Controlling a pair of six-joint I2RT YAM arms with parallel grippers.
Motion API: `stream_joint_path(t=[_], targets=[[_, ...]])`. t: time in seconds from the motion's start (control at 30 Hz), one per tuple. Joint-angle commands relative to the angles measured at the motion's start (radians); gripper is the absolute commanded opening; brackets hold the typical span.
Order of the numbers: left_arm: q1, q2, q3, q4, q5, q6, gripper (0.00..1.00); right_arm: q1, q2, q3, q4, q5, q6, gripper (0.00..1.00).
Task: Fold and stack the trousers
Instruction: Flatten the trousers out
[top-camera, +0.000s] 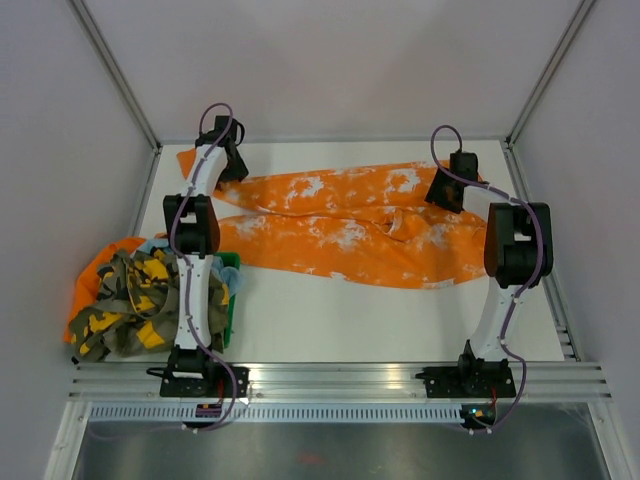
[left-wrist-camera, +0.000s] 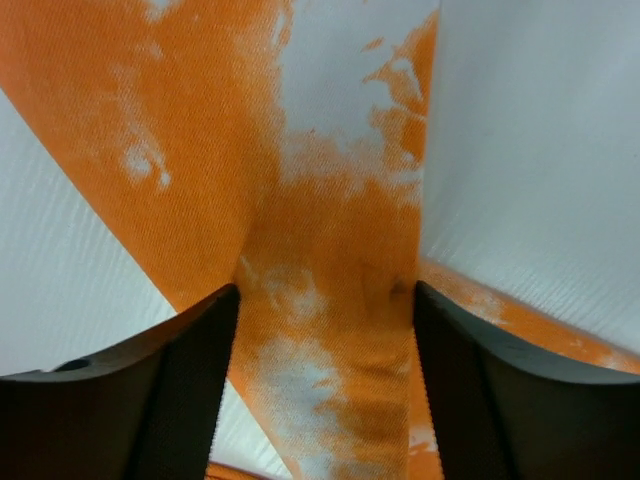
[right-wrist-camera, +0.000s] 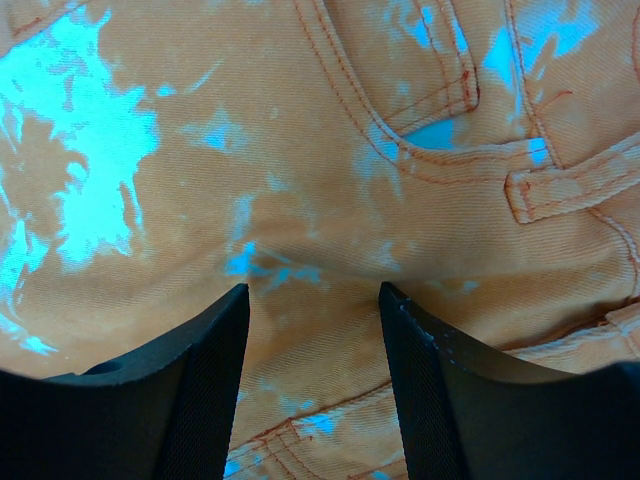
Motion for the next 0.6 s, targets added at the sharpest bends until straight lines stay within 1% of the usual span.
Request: stream_joint_path(t=[0.0,0.03,0.07,0.13,0.17,0.2,0.23,0.3,0.33,0.37,0.4,0.43,0.47,0.5,0.53,0.57], targets=[[0.040,0.013,-0.002,-0.071,0.057,-0.017,0.69,0.002,-0.022,-0.030,-0.068,-0.022,0.010,0.62],[0.040,0.013,-0.004,-0.073,0.057,-0.016,0.63,0.001,-0.022,-0.029,-0.068,-0.021,0.010,0.62],[0.038,0.009,-0.010,-0.068,0.067,-0.008,0.50,0.000,-0.018,-0.029,-0.068,-0.019,0.010,0.62],[0.038,-0.025,-0.054,-0.023,0.073,0.001,0.30,0.000,-0.016,-0.029,-0.065,-0.022,0.013,0.62],[0.037,-0.043,-0.097,-0.004,0.061,0.006,0.14,0.000,-0.016,-0.030,-0.064,-0.024,0.014,0.62],[0.037,-0.065,-0.125,0.016,0.061,0.011,0.08,0.000,-0.016,-0.029,-0.060,-0.027,0.018,0.62],[0.037,-0.120,-0.152,0.072,0.062,0.015,0.02,0.000,-0.015,-0.029,-0.057,-0.025,0.018,0.62],[0.038,-0.189,-0.255,0.138,0.065,0.008,0.02,0.000,-0.010,-0.029,-0.045,-0.019,0.022,0.62],[0.041,-0.227,-0.292,0.215,0.071,0.000,0.02,0.000,0.000,-0.027,-0.041,-0.018,0.025,0.61],[0.050,-0.313,-0.335,0.262,0.096,-0.012,0.02,-0.001,0.011,-0.014,-0.039,-0.014,0.034,0.61],[0.052,-0.362,-0.443,0.318,0.123,-0.044,0.02,-0.004,0.023,-0.003,-0.039,-0.011,0.040,0.60],[0.092,-0.414,-0.509,0.482,0.169,-0.061,0.02,-0.006,0.060,0.014,-0.050,-0.011,0.045,0.55],[0.107,-0.524,-0.671,0.583,0.280,-0.106,0.02,-0.009,0.080,0.057,-0.062,-0.011,0.053,0.52],[0.121,-0.578,-0.762,0.697,0.339,-0.133,0.02,-0.015,0.099,0.077,-0.089,-0.011,0.059,0.49],[0.150,-0.626,-0.845,0.939,0.407,-0.164,0.02,-0.018,0.126,0.094,-0.096,-0.013,0.064,0.45],[0.164,-0.674,-1.012,1.075,0.510,-0.231,0.02,-0.019,0.132,0.109,-0.097,-0.008,0.070,0.44]])
